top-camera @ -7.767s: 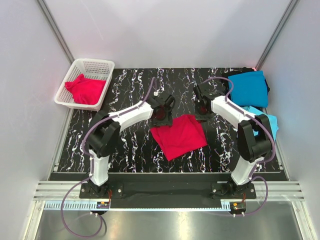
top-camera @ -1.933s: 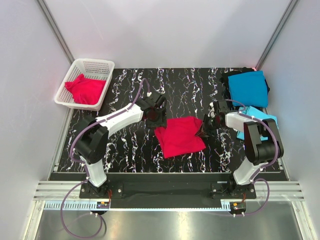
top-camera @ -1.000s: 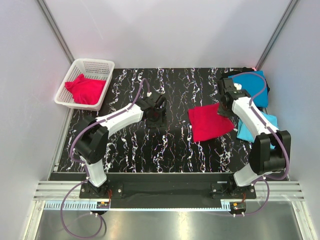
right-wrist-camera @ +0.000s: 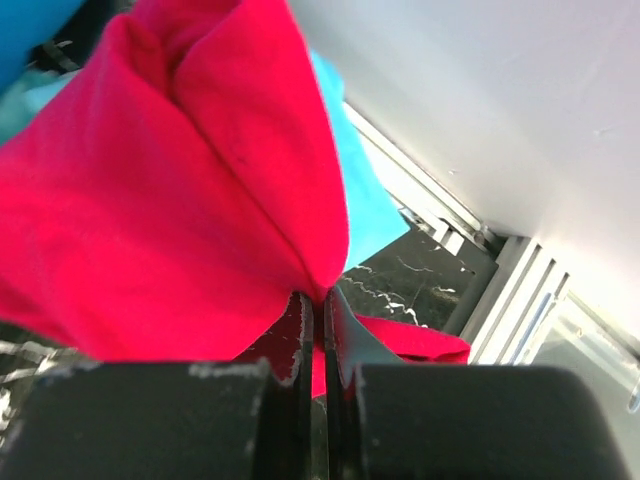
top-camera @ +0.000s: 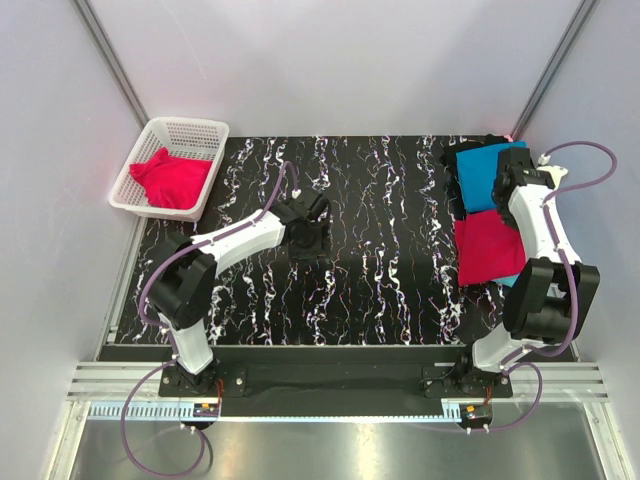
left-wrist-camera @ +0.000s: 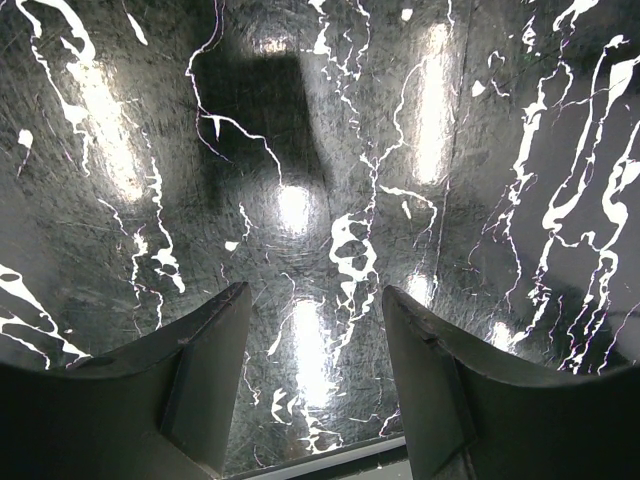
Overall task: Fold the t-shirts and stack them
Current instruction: Neatly place the folded tshirt to the corner
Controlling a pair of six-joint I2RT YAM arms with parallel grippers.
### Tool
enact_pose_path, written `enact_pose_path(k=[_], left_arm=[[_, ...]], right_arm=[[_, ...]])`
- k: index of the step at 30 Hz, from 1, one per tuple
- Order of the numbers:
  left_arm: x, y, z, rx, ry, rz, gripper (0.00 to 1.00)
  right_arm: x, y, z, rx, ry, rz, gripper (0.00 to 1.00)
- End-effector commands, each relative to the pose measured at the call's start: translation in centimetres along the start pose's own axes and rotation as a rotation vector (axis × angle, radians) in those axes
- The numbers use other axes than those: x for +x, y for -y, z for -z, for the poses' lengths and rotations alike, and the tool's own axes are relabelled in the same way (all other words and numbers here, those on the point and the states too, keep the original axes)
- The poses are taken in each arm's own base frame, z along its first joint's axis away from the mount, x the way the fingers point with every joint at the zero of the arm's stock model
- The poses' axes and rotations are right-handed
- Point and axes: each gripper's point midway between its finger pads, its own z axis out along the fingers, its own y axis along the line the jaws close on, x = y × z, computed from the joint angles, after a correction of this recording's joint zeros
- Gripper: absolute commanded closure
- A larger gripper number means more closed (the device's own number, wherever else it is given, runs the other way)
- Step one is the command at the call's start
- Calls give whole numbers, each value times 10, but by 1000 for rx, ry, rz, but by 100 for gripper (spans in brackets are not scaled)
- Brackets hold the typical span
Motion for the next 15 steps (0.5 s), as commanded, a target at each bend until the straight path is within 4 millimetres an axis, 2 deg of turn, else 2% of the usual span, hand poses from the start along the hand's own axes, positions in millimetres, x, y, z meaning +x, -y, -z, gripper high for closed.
enact_pose_path(k=[1, 7, 10, 13, 14, 15], left_arm=[[-10, 1, 15, 21, 50, -7, 40], [-9, 0, 13, 16, 46, -12, 40], [-9, -1, 14, 17, 47, -14, 40], [-11, -1, 15, 18, 52, -14, 40], [-10, -1, 15, 20, 51, -14, 40], [-10, -1, 15, 19, 50, -14, 40]], right_arm=[[-13, 28, -9, 117, 44, -93, 100], [-20, 53, -13, 173, 55, -174, 100], [-17, 45, -21, 149, 30, -158, 100], [-1, 41, -35, 197, -30, -122, 88], [2, 41, -37, 210, -41, -109, 67], [7, 40, -41, 231, -64, -87, 56]])
